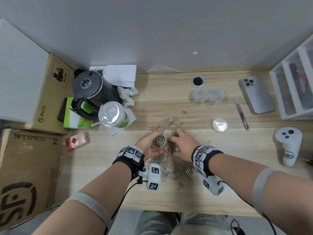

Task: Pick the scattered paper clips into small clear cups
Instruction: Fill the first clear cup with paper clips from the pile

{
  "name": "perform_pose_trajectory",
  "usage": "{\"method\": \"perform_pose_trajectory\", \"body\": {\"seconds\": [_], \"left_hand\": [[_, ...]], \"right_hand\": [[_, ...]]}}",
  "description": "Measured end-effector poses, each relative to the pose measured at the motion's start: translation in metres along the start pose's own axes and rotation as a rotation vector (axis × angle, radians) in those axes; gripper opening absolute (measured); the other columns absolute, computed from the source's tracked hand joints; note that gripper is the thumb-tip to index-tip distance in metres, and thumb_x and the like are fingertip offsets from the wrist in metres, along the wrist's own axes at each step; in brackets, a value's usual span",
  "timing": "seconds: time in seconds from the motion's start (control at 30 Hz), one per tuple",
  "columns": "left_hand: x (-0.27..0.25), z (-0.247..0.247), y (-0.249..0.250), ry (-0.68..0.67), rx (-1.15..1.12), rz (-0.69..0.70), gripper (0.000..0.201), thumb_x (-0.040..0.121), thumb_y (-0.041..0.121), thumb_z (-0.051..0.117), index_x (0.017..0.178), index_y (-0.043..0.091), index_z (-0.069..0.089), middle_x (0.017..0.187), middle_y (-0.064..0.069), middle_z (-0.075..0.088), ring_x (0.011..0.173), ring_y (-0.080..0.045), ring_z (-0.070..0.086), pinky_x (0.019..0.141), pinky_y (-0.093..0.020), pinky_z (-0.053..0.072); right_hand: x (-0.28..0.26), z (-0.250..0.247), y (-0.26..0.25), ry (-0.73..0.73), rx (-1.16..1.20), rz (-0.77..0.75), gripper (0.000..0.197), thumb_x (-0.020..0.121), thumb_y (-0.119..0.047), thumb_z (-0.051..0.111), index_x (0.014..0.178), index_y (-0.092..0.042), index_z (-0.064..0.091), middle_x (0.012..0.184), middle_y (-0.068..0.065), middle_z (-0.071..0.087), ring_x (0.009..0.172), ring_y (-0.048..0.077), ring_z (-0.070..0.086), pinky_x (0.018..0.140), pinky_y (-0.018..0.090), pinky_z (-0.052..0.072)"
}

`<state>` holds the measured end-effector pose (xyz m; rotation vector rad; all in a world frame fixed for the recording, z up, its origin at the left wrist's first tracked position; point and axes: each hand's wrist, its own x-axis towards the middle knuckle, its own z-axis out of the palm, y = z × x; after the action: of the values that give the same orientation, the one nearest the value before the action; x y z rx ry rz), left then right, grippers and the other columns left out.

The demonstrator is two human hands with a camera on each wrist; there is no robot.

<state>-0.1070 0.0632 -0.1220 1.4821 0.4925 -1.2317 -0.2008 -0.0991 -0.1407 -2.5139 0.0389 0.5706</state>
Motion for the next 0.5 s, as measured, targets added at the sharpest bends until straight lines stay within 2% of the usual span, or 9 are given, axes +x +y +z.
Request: {"method": "perform_pose_trajectory", "body": {"seconds": [0.07, 0.2, 0.27, 0.4, 0.5], "left_hand": [[-0.001, -0.005, -0.003, 0.007, 0.000, -0.009, 0.042, 0.087, 0.043, 0.073, 0.117, 0.014, 0.062, 0.091, -0.015, 0.075, 0.080, -0.028, 0.072, 0.068, -0.033, 0.058], [-0.005, -0.010, -0.003, 0.026, -0.002, -0.035, 0.045, 0.086, 0.048, 0.072, 0.115, 0.014, 0.063, 0.095, -0.015, 0.075, 0.083, -0.029, 0.072, 0.064, -0.030, 0.057], [-0.007, -0.011, -0.003, 0.031, -0.005, -0.044, 0.053, 0.085, 0.052, 0.071, 0.119, 0.013, 0.061, 0.099, -0.016, 0.074, 0.084, -0.030, 0.072, 0.062, -0.030, 0.057], [-0.010, -0.012, -0.003, 0.016, -0.013, -0.044, 0.052, 0.086, 0.056, 0.068, 0.116, 0.014, 0.061, 0.097, -0.014, 0.075, 0.084, -0.030, 0.072, 0.067, -0.032, 0.057], [-0.014, -0.011, 0.000, 0.017, -0.008, -0.053, 0.068, 0.078, 0.062, 0.069, 0.124, 0.013, 0.059, 0.100, -0.015, 0.074, 0.085, -0.031, 0.073, 0.065, -0.031, 0.058]], "right_hand": [[0.001, 0.002, -0.004, 0.003, 0.044, -0.011, 0.044, 0.083, -0.023, 0.069, 0.125, -0.025, 0.058, 0.125, 0.001, 0.044, 0.119, 0.022, 0.037, 0.106, 0.037, 0.036], [0.002, 0.007, -0.008, -0.005, 0.081, 0.012, 0.035, 0.086, -0.007, 0.059, 0.118, -0.019, 0.063, 0.125, 0.004, 0.048, 0.116, 0.024, 0.041, 0.103, 0.036, 0.036], [0.002, 0.006, -0.010, 0.001, 0.096, 0.040, 0.026, 0.086, -0.008, 0.058, 0.110, -0.015, 0.065, 0.116, 0.006, 0.051, 0.111, 0.026, 0.043, 0.098, 0.036, 0.038], [0.000, -0.001, -0.013, 0.026, 0.099, 0.106, 0.015, 0.084, -0.015, 0.064, 0.097, -0.012, 0.068, 0.101, 0.006, 0.055, 0.100, 0.026, 0.050, 0.089, 0.035, 0.043], [-0.002, -0.008, -0.009, 0.053, 0.115, 0.172, 0.011, 0.081, -0.008, 0.062, 0.088, -0.012, 0.069, 0.093, 0.001, 0.057, 0.092, 0.023, 0.056, 0.082, 0.030, 0.046]]}}
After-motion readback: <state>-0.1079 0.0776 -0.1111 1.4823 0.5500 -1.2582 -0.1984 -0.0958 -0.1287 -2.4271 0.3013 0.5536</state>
